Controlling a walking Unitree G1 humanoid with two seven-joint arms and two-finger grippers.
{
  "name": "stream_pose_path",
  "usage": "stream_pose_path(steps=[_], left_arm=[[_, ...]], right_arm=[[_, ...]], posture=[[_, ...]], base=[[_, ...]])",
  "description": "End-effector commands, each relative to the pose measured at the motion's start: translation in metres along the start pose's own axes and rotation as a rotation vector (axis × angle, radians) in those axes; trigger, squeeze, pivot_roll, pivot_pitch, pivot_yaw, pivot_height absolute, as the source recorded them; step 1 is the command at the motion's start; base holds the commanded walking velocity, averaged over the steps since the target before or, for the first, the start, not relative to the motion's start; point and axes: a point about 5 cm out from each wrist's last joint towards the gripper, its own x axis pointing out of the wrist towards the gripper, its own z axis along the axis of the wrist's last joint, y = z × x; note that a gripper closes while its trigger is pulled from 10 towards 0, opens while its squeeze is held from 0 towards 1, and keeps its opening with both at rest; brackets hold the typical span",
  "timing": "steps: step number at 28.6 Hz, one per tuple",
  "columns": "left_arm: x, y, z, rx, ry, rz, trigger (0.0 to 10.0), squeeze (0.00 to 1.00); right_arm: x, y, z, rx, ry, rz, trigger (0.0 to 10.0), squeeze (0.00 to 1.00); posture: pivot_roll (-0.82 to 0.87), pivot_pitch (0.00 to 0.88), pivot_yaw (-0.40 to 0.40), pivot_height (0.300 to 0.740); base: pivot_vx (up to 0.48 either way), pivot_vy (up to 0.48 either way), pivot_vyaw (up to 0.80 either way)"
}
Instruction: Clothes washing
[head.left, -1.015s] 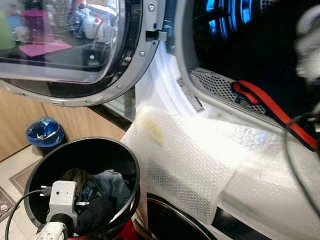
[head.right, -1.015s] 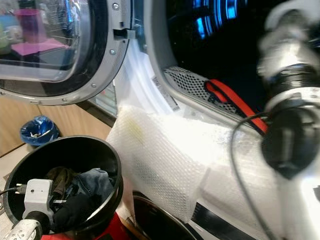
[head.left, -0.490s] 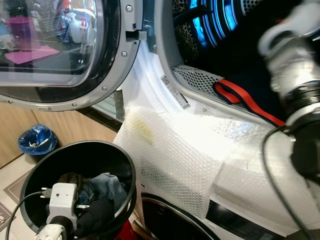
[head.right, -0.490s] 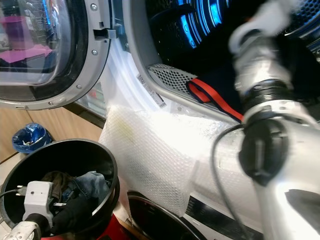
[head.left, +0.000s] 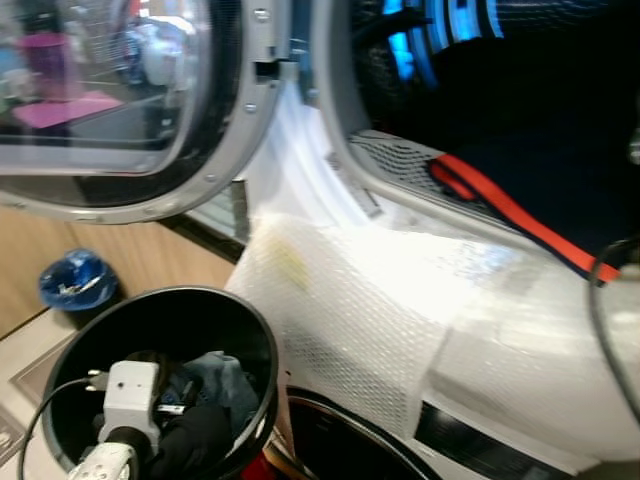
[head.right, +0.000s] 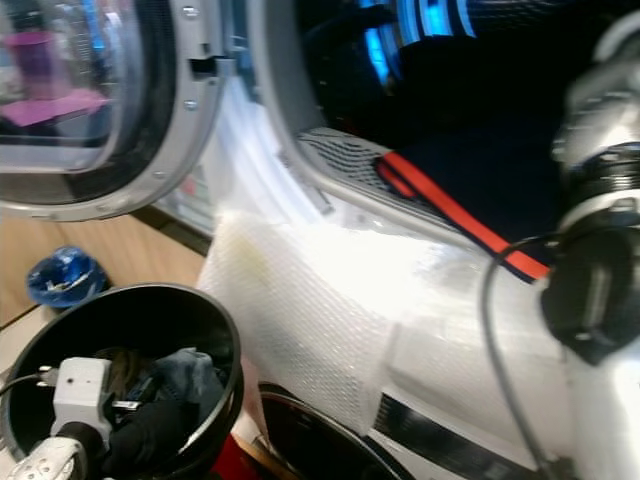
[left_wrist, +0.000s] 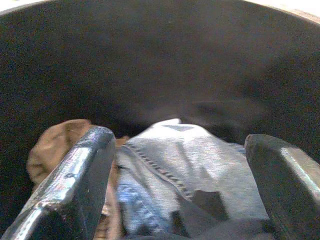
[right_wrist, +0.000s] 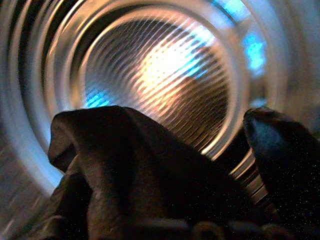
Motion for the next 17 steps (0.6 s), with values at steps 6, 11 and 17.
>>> stream_pose_path(steps=[6, 11, 17], left_arm=[[-0.002, -0.004, -0.002, 0.003, 0.021, -0.048, 10.0, 0.00], [-0.002, -0.004, -0.001, 0.002, 0.019, -0.048, 10.0, 0.00], [-0.001, 0.001, -0.001, -0.004, 0.009, 0.011, 10.0, 0.00]], right_arm=[[-0.023, 0.057, -0.048, -0.071, 0.270, 0.595, 10.0, 0.00], [-0.017, 0.060, -0.017, 0.041, 0.163, 0.605, 10.0, 0.00], [0.003, -0.057, 0.038, 0.216, -0.133, -0.360, 10.0, 0.00]], posture=[[0.24, 0.039, -0.047, 0.740], [0.23, 0.040, -0.046, 0.740], [0.24, 0.037, -0.063, 0.740]], base=[[0.000, 0.000, 0.00], [0.000, 0.000, 0.00], [0.000, 0.000, 0.00]])
